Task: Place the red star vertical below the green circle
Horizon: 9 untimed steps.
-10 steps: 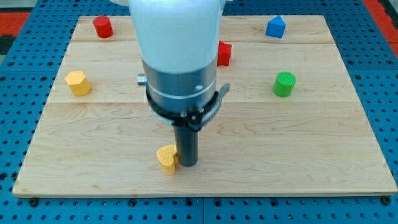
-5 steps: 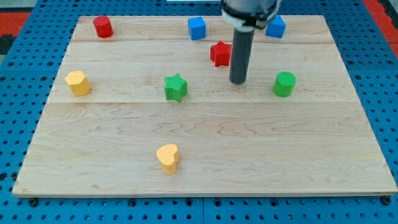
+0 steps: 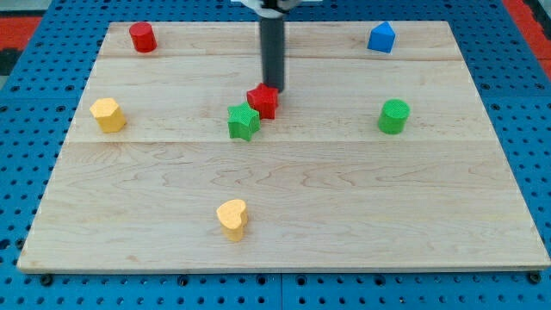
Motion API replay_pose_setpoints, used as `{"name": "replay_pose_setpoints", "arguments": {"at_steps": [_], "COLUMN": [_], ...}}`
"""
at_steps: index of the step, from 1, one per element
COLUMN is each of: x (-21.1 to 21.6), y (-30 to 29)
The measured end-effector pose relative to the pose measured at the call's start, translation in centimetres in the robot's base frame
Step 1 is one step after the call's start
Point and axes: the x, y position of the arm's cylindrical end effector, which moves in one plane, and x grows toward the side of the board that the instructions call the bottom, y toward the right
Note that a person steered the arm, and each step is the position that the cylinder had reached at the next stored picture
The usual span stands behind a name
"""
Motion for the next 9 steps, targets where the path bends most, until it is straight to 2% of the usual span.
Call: {"name": "replay_pose_setpoints", "arguments": {"at_steps": [2,4,6,9], "x": [-3.2,3.2,5.0,14.8], "y": [-1.9,-6.0,1.4,13.5]}}
